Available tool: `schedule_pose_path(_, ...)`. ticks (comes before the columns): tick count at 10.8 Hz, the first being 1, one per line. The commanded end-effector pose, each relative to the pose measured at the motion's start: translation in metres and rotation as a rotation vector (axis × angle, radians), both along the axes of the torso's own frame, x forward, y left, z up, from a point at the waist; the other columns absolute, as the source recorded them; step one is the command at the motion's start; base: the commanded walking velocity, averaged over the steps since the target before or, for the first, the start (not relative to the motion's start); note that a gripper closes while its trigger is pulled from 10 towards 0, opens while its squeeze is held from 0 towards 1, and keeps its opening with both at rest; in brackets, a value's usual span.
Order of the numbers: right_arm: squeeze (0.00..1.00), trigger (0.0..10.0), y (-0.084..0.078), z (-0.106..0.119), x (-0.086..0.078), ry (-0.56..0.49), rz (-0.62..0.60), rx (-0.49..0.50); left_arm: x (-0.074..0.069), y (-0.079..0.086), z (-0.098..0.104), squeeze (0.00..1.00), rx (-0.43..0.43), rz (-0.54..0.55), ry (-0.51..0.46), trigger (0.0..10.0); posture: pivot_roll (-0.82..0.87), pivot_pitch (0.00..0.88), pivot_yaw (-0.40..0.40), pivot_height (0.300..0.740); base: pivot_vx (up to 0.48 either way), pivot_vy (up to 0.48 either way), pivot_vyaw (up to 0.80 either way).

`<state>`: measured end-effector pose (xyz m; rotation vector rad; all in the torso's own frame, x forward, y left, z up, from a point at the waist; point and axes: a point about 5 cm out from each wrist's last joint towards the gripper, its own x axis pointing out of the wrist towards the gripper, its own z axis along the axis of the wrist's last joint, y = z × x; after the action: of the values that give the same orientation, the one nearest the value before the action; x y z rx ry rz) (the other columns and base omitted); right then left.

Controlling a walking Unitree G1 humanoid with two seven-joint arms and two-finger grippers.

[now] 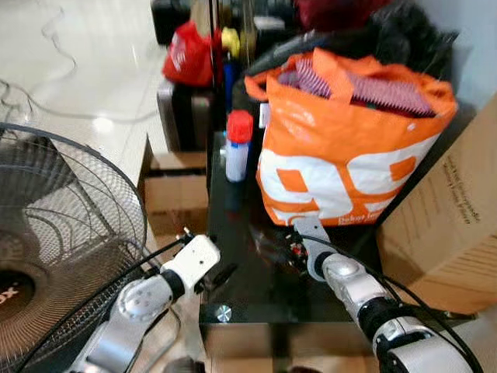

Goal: Hang keys on a hook

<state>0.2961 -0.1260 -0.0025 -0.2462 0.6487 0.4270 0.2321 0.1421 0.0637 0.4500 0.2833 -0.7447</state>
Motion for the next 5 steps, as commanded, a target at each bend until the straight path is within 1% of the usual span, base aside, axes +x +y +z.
schedule_pose_path(1, 0.00, 0.6, -0.004, 0.001, 0.002, -0.010, -0.018, -0.013, -0.003, 0.000, 0.003, 0.00, -0.006, -0.008, 0.003, 10.0, 0.03, 0.163, -0.062, 0.740, 0.000, 0.000, 0.00)
schedule_pose_path(2, 0.00, 1.8, -0.007, 0.001, 0.004, -0.012, -0.025, -0.030, -0.008, 0.002, 0.006, 0.00, -0.004, -0.015, 0.008, 10.0, 0.04, 0.195, -0.060, 0.740, 0.000, 0.000, 0.00)
schedule_pose_path(3, 0.00, 2.0, -0.010, 0.002, 0.006, -0.020, -0.039, -0.040, -0.012, 0.003, 0.007, 0.00, 0.000, -0.019, 0.014, 10.0, 0.05, 0.215, -0.059, 0.740, 0.000, 0.000, 0.00)
schedule_pose_path(4, 0.00, 2.2, -0.013, 0.005, 0.010, -0.032, -0.059, -0.044, -0.019, 0.006, 0.009, 0.00, 0.008, -0.022, 0.025, 10.0, 0.06, 0.230, -0.058, 0.740, 0.000, 0.000, 0.00)
schedule_pose_path(5, 0.00, 2.3, -0.013, 0.006, 0.011, -0.035, -0.058, -0.045, -0.022, 0.007, 0.010, 0.00, 0.011, -0.020, 0.031, 10.0, 0.06, 0.231, -0.059, 0.740, 0.000, 0.000, 0.00)
